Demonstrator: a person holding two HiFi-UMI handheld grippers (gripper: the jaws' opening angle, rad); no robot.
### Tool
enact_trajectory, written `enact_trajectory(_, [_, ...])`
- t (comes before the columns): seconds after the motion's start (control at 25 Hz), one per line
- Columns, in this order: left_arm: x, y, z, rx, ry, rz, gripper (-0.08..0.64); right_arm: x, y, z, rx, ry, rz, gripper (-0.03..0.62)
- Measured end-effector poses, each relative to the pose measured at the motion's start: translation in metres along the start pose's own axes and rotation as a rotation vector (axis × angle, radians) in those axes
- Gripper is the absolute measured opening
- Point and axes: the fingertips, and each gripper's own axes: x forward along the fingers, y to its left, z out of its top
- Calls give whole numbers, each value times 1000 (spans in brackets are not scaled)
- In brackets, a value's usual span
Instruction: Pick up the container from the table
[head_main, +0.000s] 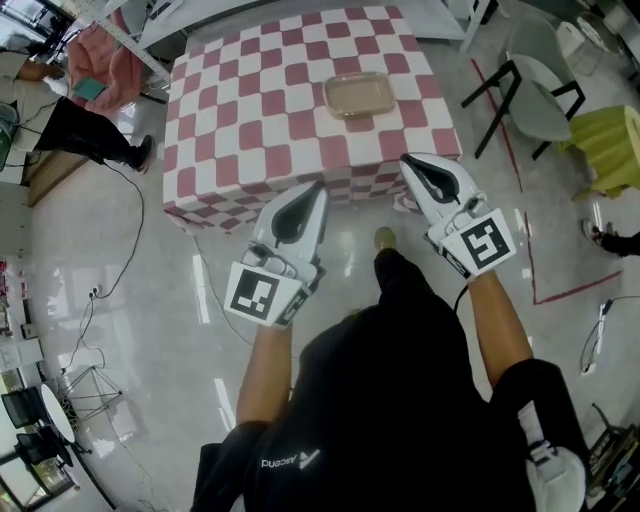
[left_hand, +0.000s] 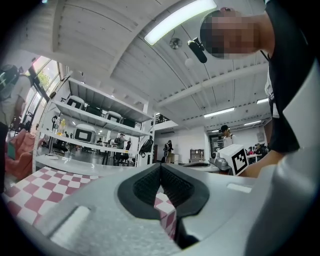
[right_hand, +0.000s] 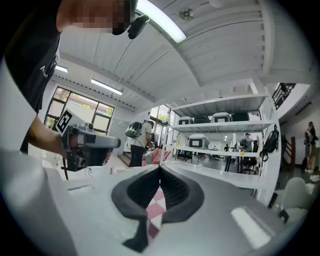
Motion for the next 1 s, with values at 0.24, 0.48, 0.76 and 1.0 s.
enact_trajectory(0.24, [61,41,-19,-3,37,51,9,47,-62,-24,-14,44,59,2])
enact_trajectory(0.48, [129,82,-34,-3,78,103,9,95,-127,-60,-37,123,161,68])
enact_trajectory(0.76, [174,120,-49,-3,115,167,11,137,-155,-103,-88,238,337,218])
enact_trajectory(1.0, [188,139,-58,-14,133,187,9,160,-165,-139,-106,376,469,396])
